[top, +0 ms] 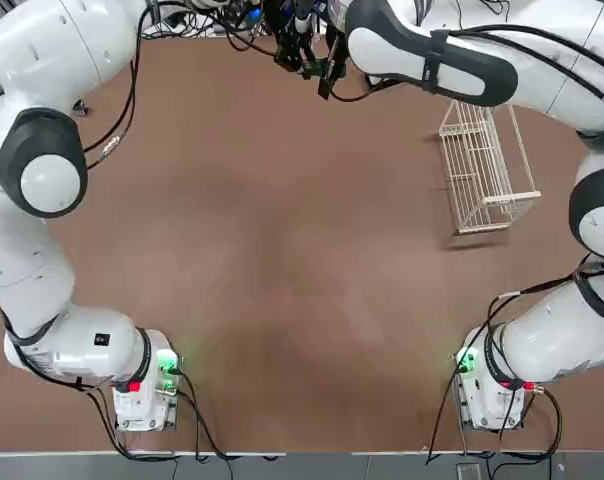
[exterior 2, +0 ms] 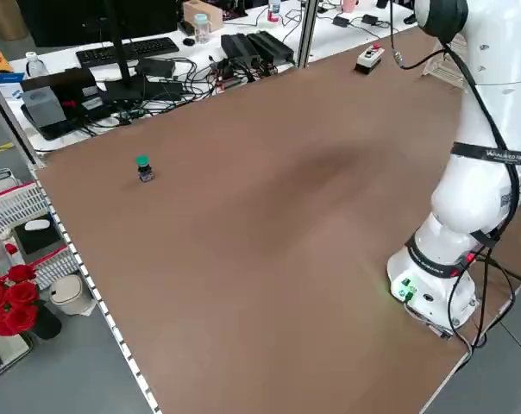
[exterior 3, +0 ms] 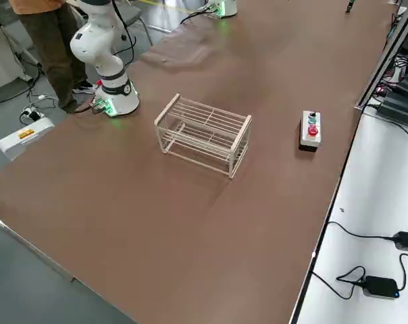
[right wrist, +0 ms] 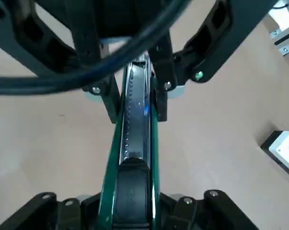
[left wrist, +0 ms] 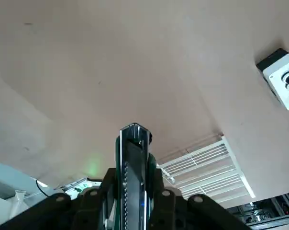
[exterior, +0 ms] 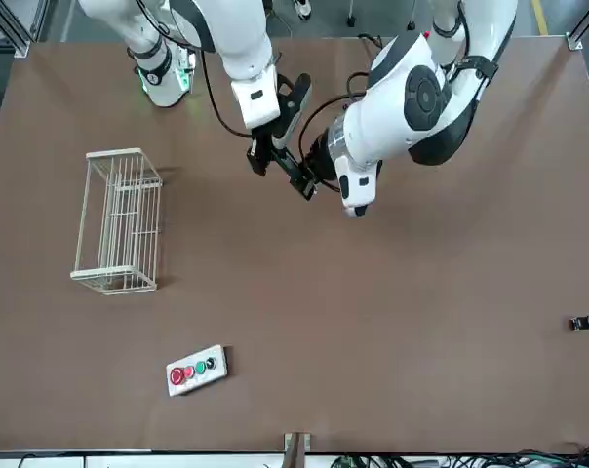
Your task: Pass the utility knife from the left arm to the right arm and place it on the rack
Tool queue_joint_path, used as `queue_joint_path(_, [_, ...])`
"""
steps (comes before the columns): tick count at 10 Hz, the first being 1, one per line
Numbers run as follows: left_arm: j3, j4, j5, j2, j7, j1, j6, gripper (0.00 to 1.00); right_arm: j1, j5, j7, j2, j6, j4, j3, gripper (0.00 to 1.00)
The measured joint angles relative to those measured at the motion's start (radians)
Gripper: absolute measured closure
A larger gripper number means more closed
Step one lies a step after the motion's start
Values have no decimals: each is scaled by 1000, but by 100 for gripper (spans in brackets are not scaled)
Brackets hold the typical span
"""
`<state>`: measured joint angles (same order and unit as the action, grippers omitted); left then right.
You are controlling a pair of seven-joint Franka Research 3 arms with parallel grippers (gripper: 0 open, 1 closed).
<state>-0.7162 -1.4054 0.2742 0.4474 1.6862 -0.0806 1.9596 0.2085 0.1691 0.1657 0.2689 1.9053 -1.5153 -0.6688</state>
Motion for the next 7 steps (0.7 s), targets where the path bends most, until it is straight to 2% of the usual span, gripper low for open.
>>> queue_joint_path(1, [0,2,0,0,-5,0,0,65,0,0,-1,0,0,0,0,95])
queue_joint_path(4, [0,2,0,1,-16,0,0,26,-7,0,-2,0,4,9,0,96])
queue_joint_path(5, [0,2,0,1,-16,1,0,10,-11,0,-2,0,4,13,0,96])
queue_joint_path(6, [0,2,0,0,-16,3,0,0,-15,-2,-2,0,4,19,0,96])
queue_joint_path(7, [0,3,0,0,-16,12,0,0,-19,-4,-3,0,4,24,0,96])
